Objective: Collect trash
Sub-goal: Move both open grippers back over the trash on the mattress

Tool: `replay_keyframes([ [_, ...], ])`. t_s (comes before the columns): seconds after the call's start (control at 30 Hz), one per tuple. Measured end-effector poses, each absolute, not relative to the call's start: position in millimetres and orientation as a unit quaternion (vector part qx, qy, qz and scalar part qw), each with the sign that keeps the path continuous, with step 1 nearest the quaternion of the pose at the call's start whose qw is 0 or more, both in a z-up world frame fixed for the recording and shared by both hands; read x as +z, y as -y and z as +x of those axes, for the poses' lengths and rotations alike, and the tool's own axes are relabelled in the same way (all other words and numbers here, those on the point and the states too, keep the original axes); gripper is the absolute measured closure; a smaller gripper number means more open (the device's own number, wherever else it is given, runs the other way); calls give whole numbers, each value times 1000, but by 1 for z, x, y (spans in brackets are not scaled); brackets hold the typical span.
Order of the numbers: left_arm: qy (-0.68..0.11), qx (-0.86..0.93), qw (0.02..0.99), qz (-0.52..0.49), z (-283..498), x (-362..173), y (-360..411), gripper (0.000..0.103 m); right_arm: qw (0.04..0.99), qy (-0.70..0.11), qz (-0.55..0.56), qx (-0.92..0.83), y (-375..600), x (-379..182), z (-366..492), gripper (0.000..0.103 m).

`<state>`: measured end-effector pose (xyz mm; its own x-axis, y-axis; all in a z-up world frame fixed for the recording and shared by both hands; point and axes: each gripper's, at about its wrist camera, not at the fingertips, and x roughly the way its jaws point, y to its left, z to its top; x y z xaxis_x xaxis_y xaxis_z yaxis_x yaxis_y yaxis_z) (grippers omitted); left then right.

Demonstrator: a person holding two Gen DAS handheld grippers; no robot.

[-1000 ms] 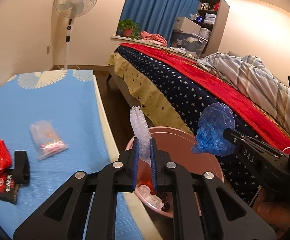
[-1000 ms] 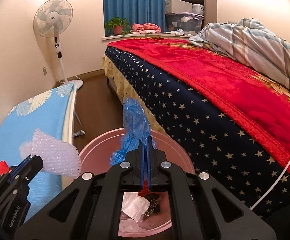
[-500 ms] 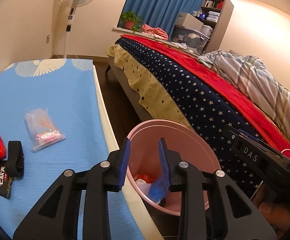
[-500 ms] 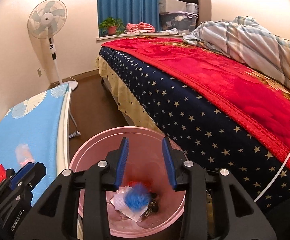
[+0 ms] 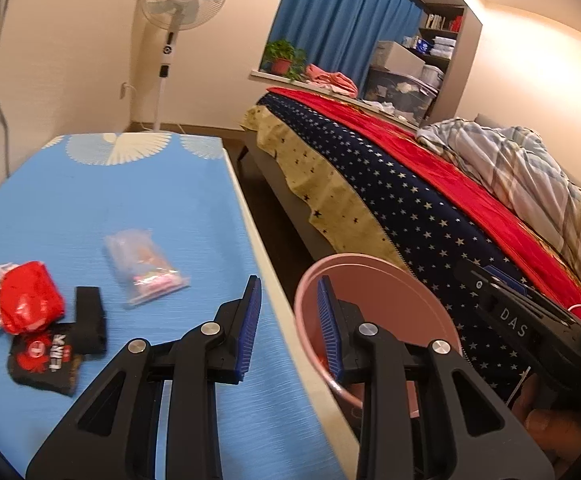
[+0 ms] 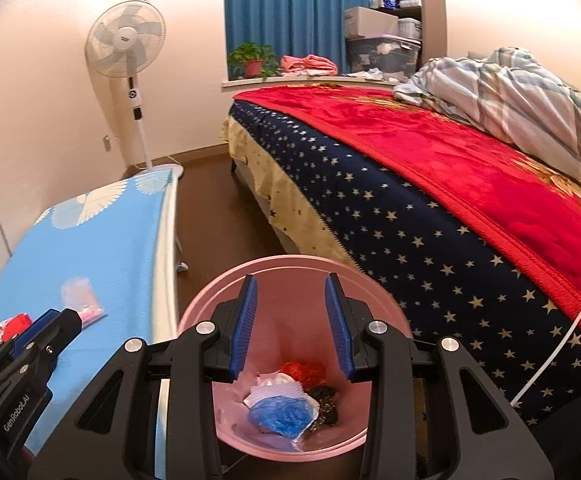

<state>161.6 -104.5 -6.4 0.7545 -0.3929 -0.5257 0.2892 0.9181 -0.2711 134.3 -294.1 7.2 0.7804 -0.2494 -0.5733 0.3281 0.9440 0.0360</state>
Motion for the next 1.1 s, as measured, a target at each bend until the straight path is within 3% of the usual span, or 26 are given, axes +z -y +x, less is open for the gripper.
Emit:
replay_keyframes([
  [0.97, -295, 51, 943, -143, 166, -33, -43, 74, 945, -318, 67, 34, 173, -41, 195, 67],
  [1.1, -298, 70, 941, -146, 174, -35, -51, 72, 935, -339, 61, 79, 157, -52, 209, 47],
])
